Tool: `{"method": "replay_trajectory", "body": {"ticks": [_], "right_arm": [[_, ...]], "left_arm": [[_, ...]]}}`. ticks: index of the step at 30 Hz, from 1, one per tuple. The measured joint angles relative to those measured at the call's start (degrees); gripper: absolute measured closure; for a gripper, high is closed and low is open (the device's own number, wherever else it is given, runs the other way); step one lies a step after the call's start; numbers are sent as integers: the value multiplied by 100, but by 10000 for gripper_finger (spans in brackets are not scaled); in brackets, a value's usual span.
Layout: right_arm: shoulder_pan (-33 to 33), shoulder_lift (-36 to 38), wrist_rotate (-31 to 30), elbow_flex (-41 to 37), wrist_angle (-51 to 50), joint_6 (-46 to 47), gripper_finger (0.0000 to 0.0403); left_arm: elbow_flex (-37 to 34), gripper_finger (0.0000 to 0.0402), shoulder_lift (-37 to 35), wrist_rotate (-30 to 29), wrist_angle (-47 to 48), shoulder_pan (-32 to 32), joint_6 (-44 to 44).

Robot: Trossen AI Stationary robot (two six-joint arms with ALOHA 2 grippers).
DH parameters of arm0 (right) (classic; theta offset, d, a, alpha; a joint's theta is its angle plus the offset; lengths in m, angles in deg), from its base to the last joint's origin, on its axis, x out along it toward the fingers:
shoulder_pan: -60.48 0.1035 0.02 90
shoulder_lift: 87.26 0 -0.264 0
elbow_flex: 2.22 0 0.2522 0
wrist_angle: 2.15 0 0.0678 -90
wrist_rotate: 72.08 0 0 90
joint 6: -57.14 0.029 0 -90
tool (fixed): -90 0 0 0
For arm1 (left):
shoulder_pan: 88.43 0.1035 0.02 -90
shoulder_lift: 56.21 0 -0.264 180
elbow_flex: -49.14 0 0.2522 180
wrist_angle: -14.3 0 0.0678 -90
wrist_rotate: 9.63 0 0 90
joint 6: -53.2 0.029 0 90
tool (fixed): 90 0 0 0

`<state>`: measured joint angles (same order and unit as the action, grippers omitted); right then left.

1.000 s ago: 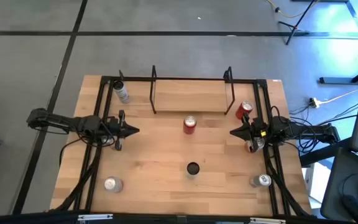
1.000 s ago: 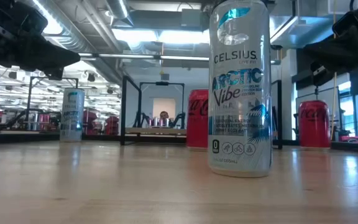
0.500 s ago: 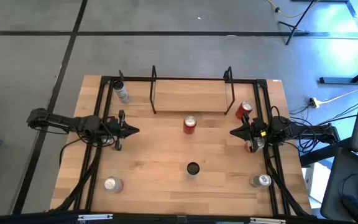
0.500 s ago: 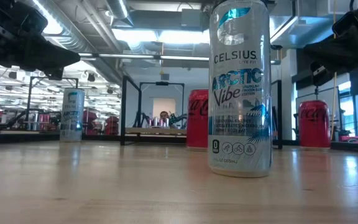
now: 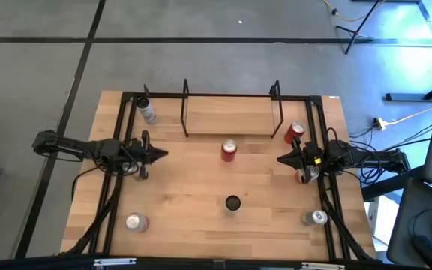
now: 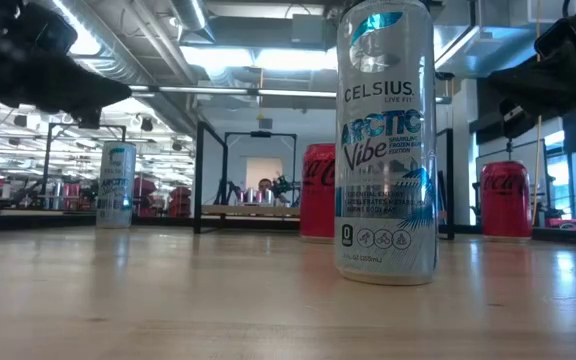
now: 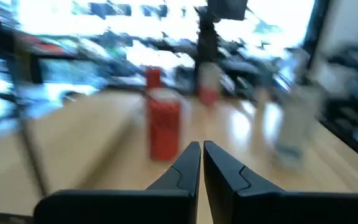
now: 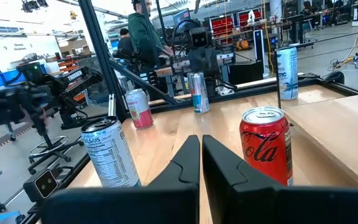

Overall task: Place canned beverage on shelf
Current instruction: Put the top white soda can on the shelf

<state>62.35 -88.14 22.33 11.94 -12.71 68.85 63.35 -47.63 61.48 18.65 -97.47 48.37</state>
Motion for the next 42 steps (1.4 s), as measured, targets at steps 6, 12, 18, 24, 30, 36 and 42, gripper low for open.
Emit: {"method": "replay_trajectory", "body": {"ticks": [6, 12, 18, 24, 30, 36, 42], "right_arm": [[0, 2, -1183, 0, 568, 162, 395], [0, 4, -1864, 0, 1487, 349, 395], [-9, -13, -3885, 73, 1764, 587, 395], [-13, -185, -5008, 511, 1779, -260, 395], [-17, -830, -5442, 1247, 1505, -475, 395], [-17, -1646, -5437, 2302, 277, -437, 395], [-111, -2242, -5475, 3333, -982, -493, 395]], "left_arm": [[7, 389, -7, -457, -2496, 2, -721], [61, 389, -2, -1010, -4188, 13, -456], [886, 389, 291, -2622, -3771, 308, -19], [2341, 389, 1483, -3334, -2370, 814, 1107], [3689, 389, 2799, -3882, -414, 1435, 1035], [4906, 389, 3752, -3481, 1854, 2254, -280], [6388, 389, 4440, -2327, 4837, 3432, -2036]]}}
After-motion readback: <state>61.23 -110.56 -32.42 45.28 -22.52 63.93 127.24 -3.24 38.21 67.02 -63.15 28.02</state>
